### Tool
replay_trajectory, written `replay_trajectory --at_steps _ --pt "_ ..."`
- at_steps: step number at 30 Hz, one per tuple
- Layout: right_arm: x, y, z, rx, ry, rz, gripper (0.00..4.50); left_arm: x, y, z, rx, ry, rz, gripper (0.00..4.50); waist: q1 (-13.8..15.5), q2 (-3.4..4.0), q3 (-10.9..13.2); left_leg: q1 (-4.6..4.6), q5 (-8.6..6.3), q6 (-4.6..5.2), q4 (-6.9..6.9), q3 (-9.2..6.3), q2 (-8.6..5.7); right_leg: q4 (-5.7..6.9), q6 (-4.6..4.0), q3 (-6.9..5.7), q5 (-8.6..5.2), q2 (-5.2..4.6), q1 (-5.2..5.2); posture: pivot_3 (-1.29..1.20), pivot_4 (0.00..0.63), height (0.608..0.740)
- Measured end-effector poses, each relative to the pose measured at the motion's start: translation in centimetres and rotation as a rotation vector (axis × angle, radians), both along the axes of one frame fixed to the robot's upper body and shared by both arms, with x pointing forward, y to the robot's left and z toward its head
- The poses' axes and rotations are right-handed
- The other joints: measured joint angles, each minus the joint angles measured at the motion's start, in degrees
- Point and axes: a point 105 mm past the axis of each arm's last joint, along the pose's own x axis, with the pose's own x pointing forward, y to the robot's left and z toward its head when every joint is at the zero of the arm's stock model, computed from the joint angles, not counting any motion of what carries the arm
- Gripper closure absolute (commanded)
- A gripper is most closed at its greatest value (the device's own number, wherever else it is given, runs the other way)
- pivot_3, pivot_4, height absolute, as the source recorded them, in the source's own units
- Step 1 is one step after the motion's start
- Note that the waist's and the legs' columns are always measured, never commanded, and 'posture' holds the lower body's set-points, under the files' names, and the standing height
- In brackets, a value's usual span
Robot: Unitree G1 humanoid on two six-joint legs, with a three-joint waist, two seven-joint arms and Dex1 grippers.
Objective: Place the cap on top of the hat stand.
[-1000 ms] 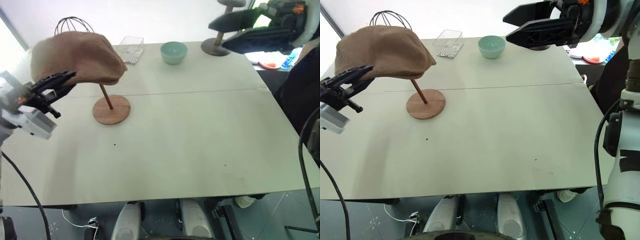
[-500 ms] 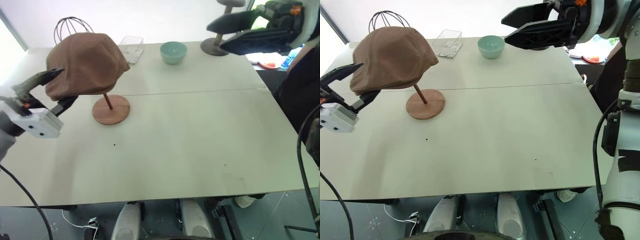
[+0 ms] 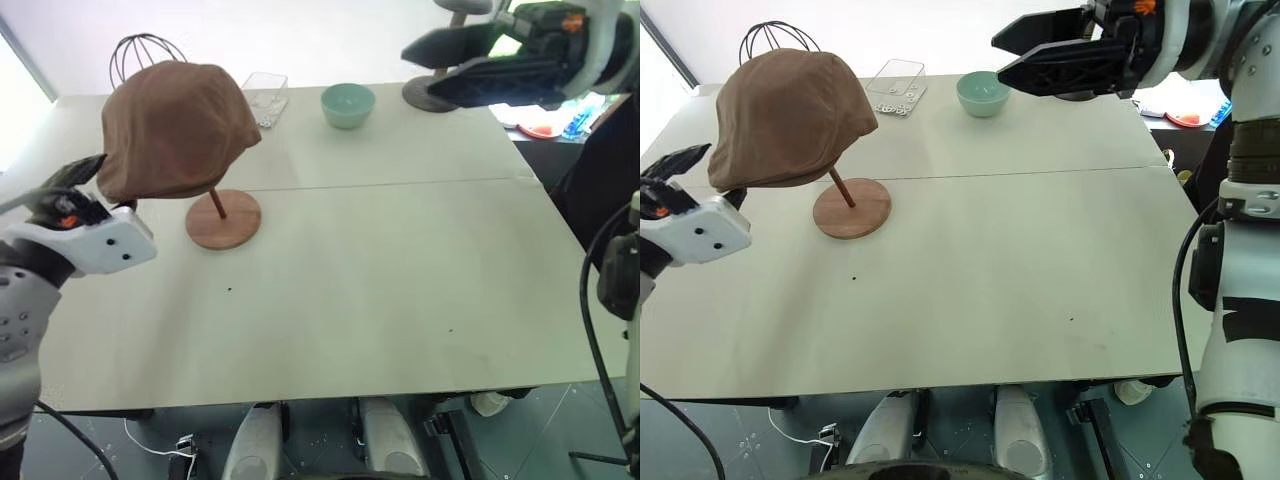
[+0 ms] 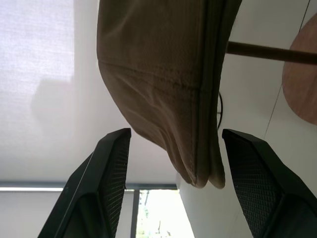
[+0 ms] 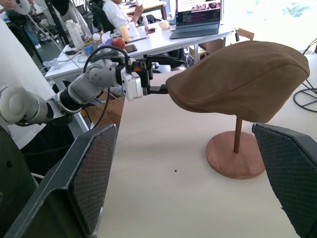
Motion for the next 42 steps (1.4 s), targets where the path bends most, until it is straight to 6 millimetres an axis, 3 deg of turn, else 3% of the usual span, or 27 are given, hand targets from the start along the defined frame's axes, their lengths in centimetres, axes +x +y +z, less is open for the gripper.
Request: replay_trajectory --at_steps 5,11,17,19,22,24,28,35,42 --pt "0.2 -0.3 -1.1 -0.008 0.024 -0.01 0.0 -0.1 -0.3 -0.2 -0.005 0.0 0.002 1.43 0.07 -0.02 -0.01 -0.01 0.0 0.0 0.01 0.0 0.0 -0.01 -0.01 0.01 0.0 -0.02 0.01 0.0 0.15 0.74" --pt "0.0 -0.9 -1.6 -0.006 0.014 -0.031 0.0 -1.8 -0.6 -1.1 -0.047 -0.006 -0.009 1.43 0.04 -0.02 -0.01 0.0 -0.01 0.01 0.01 0.0 0.04 -0.02 -0.04 0.0 0.0 0.0 0.0 0.0 0.15 0.74" --pt "0.2 -1.3 -2.6 -0.007 0.034 -0.041 0.0 -5.0 -2.4 4.1 -0.176 -0.233 -0.193 1.43 0.44 -0.04 -0.03 -0.01 -0.01 0.01 0.13 0.0 0.04 -0.04 -0.25 0.0 -0.05 -0.01 0.05 0.0 0.15 0.74" --pt "0.2 -1.3 -2.5 -0.007 0.014 -0.041 0.0 -6.2 -2.4 5.0 -0.275 -0.211 -0.254 1.43 0.34 -0.05 -0.03 0.0 -0.01 0.01 0.16 0.03 0.04 -0.07 -0.23 0.0 -0.04 -0.01 0.09 0.0 0.15 0.74" --pt "0.4 -1.8 -2.5 -0.009 -0.009 -0.048 0.0 -6.4 -0.2 3.0 -0.455 0.033 -0.196 1.43 -0.1 -0.02 -0.01 0.05 -0.02 0.04 0.12 0.03 0.06 -0.04 -0.27 0.0 -0.07 0.05 0.08 0.0 0.15 0.74" --pt "0.5 -2.1 -2.5 -0.009 -0.016 -0.055 0.0 -6.7 1.6 1.7 -0.668 0.227 -0.143 1.43 -0.2 -0.05 0.0 0.04 -0.03 0.04 0.13 0.0 0.11 -0.02 -0.3 -0.02 -0.09 0.12 0.06 0.0 0.15 0.74" --pt "0.6 -2.2 -2.7 -0.023 -0.033 -0.04 0.0 -8.5 4.8 3.0 -1.043 0.435 -0.095 1.43 -0.74 -0.05 0.01 0.03 -0.03 0.04 0.14 -0.01 0.12 -0.08 -0.3 -0.03 -0.13 0.11 0.07 0.0 0.15 0.74" --pt "1.1 -2.0 -2.6 -0.038 -0.045 -0.036 0.0 -10.3 6.8 5.6 -1.21 0.587 -0.153 1.43 -1.96 -0.04 0.01 0.04 -0.04 0.02 -0.05 0.03 0.14 -0.05 -0.46 -0.02 -0.19 0.14 -0.07 0.0 0.15 0.74" --pt "1.1 -1.7 -2.0 -0.043 -0.062 -0.03 0.0 -11.6 10.0 8.3 -1.196 0.615 -0.146 1.43 -2.96 -0.01 0.02 0.06 -0.04 0.02 -0.43 0.1 0.14 -0.05 -0.58 0.01 -0.26 0.11 -0.26 0.0 0.15 0.74"
